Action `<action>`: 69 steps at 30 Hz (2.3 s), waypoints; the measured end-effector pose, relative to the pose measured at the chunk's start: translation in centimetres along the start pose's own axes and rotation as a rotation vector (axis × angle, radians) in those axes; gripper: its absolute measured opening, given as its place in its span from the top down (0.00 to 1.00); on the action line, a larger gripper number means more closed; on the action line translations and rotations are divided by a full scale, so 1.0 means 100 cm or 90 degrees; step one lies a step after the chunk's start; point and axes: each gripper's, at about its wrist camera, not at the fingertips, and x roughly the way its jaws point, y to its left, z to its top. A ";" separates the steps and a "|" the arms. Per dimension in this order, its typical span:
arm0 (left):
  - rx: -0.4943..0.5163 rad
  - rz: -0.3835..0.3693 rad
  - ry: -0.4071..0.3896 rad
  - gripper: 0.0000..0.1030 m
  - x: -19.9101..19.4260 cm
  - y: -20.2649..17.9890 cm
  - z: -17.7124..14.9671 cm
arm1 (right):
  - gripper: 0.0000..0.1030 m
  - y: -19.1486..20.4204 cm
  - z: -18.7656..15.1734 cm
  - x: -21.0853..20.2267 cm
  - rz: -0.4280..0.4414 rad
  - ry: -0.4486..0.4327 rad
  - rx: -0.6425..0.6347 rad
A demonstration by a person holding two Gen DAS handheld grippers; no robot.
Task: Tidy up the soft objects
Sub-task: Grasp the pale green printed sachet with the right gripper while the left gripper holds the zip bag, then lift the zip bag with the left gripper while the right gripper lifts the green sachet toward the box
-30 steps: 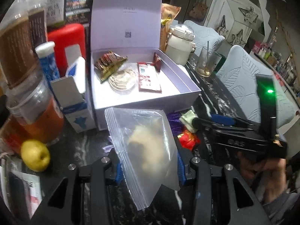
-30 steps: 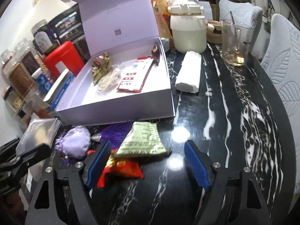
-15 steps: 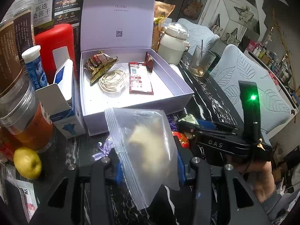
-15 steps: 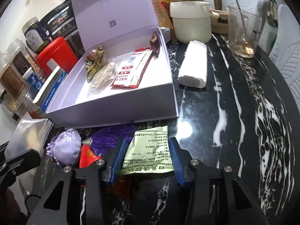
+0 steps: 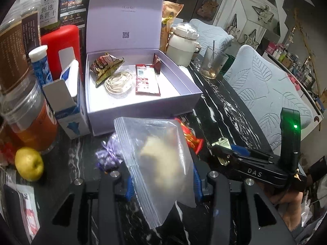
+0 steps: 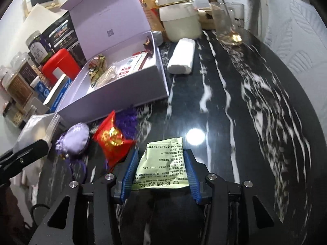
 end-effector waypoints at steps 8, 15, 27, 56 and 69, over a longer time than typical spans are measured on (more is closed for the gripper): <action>0.012 0.002 -0.001 0.58 -0.014 -0.010 -0.018 | 0.56 0.008 -0.020 -0.025 0.001 -0.007 -0.005; 0.007 0.013 -0.007 0.58 -0.029 -0.015 -0.038 | 0.56 0.019 -0.040 -0.046 0.007 -0.023 -0.020; 0.015 0.035 -0.032 0.58 -0.058 -0.027 -0.071 | 0.56 0.040 -0.077 -0.085 0.025 -0.045 -0.060; 0.041 0.007 -0.123 0.58 -0.094 -0.029 -0.022 | 0.56 0.102 -0.050 -0.136 0.070 -0.151 -0.194; 0.057 -0.004 -0.168 0.58 -0.091 -0.024 0.033 | 0.56 0.104 0.002 -0.132 0.073 -0.197 -0.204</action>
